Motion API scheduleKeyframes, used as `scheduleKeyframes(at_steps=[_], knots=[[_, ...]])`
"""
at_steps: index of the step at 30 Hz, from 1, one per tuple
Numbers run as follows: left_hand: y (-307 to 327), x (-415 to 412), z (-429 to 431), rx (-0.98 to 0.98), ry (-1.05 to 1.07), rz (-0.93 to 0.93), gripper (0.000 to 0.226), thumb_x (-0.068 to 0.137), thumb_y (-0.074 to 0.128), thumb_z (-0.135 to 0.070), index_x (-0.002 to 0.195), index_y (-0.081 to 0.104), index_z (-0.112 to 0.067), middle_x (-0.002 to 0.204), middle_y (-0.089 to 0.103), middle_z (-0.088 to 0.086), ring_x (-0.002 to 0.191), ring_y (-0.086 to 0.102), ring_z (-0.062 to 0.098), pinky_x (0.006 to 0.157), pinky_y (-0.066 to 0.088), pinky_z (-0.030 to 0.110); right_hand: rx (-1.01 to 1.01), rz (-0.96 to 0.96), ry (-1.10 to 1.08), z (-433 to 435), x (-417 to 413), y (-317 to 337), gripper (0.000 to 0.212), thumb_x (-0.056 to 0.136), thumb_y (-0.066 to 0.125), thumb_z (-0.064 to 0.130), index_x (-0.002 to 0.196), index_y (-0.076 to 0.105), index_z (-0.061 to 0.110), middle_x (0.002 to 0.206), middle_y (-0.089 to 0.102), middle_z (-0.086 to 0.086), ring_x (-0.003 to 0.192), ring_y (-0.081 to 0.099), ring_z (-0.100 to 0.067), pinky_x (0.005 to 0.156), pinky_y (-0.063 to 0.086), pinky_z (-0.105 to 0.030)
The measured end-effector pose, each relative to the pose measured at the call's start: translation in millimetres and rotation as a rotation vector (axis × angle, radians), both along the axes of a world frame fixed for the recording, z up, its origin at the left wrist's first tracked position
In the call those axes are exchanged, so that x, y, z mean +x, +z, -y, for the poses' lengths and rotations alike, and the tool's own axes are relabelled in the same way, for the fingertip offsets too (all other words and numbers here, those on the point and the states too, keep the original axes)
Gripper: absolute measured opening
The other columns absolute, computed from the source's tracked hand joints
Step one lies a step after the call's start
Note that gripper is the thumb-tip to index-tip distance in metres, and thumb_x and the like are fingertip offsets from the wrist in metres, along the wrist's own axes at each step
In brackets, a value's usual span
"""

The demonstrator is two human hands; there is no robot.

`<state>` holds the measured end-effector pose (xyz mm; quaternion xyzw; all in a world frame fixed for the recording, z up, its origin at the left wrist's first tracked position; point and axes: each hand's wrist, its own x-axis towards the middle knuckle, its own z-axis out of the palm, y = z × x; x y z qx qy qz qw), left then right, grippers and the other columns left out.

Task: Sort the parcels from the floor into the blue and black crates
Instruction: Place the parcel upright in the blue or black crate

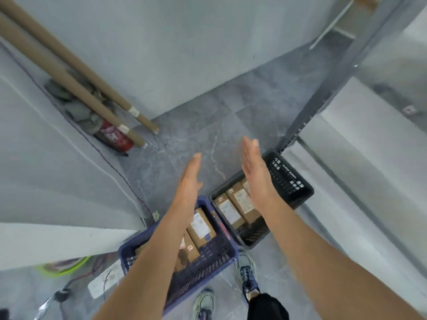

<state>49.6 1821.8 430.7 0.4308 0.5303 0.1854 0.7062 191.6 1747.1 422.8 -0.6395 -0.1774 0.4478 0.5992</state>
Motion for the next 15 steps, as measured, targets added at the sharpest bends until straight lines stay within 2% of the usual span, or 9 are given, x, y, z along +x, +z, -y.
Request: scheduleKeyframes(at_steps=[2, 3, 5, 7, 9, 11, 13, 15], knots=[[37.1, 2.7, 7.4, 0.057, -0.053, 0.044, 0.065, 0.099, 0.042, -0.065, 0.156, 0.041, -0.034, 0.160, 0.040, -0.012, 0.128, 0.045, 0.007, 0.123, 0.028, 0.047, 0.036, 0.029, -0.053, 21.0, -3.5, 41.4, 0.085, 0.092, 0.030, 0.076, 0.165, 0.028, 0.032, 0.166, 0.033, 0.019, 0.147, 0.032, 0.004, 0.125, 0.023, -0.025], [55.2, 4.3, 12.2, 0.095, -0.084, 0.066, 0.063, 0.100, 0.041, -0.064, 0.155, 0.042, -0.033, 0.157, 0.043, -0.012, 0.131, 0.046, 0.008, 0.123, 0.029, 0.047, 0.055, 0.060, -0.076, 33.3, -5.8, 61.4, 0.084, 0.093, 0.029, 0.075, 0.165, 0.028, 0.033, 0.163, 0.035, 0.024, 0.145, 0.034, 0.008, 0.124, 0.024, -0.023], [88.5, 9.7, 24.0, 0.165, -0.168, 0.105, 0.061, 0.101, 0.040, -0.063, 0.153, 0.044, -0.033, 0.153, 0.047, -0.014, 0.132, 0.046, 0.009, 0.122, 0.030, 0.048, 0.082, 0.098, -0.137, 58.9, -10.4, 97.6, 0.081, 0.095, 0.027, 0.074, 0.165, 0.026, 0.034, 0.161, 0.033, 0.028, 0.145, 0.033, 0.008, 0.118, 0.026, -0.016], [119.2, 17.2, 40.0, 0.201, -0.268, 0.145, 0.059, 0.103, 0.037, -0.061, 0.154, 0.043, -0.032, 0.154, 0.045, -0.015, 0.134, 0.044, 0.007, 0.122, 0.031, 0.047, 0.104, 0.094, -0.219, 87.7, -15.6, 130.9, 0.079, 0.096, 0.026, 0.072, 0.166, 0.025, 0.034, 0.166, 0.029, 0.023, 0.149, 0.028, 0.005, 0.108, 0.028, -0.009], [144.8, 25.2, 61.0, 0.223, -0.369, 0.194, 0.058, 0.104, 0.035, -0.060, 0.155, 0.042, -0.033, 0.158, 0.042, -0.012, 0.140, 0.040, 0.008, 0.123, 0.030, 0.047, 0.107, 0.166, -0.294, 118.0, -19.9, 158.9, 0.068, 0.101, 0.024, 0.069, 0.161, 0.031, 0.040, 0.157, 0.038, 0.033, 0.140, 0.036, 0.014, 0.101, 0.031, -0.005], [166.8, 35.4, 87.0, 0.247, -0.482, 0.230, 0.059, 0.104, 0.034, -0.060, 0.155, 0.041, -0.032, 0.160, 0.040, -0.010, 0.144, 0.038, 0.012, 0.123, 0.029, 0.049, 0.094, 0.226, -0.372, 149.0, -22.8, 184.0, 0.057, 0.099, 0.024, 0.072, 0.150, 0.039, 0.052, 0.140, 0.048, 0.045, 0.133, 0.042, 0.018, 0.112, 0.031, -0.013], [184.0, 47.0, 118.1, 0.253, -0.584, 0.265, 0.058, 0.104, 0.033, -0.058, 0.153, 0.043, -0.030, 0.157, 0.042, -0.011, 0.144, 0.038, 0.011, 0.122, 0.030, 0.048, 0.081, 0.260, -0.462, 183.0, -24.3, 202.9, 0.073, 0.091, 0.027, 0.084, 0.156, 0.035, 0.051, 0.158, 0.040, 0.031, 0.149, 0.033, 0.001, 0.127, 0.022, -0.033], [195.5, 59.7, 152.0, 0.267, -0.684, 0.306, 0.055, 0.105, 0.034, -0.057, 0.151, 0.044, -0.030, 0.155, 0.045, -0.012, 0.144, 0.039, 0.009, 0.120, 0.031, 0.045, 0.085, 0.286, -0.563, 219.7, -23.8, 218.4, 0.086, 0.090, 0.026, 0.085, 0.163, 0.029, 0.042, 0.170, 0.028, 0.019, 0.156, 0.025, -0.005, 0.130, 0.017, -0.041]])
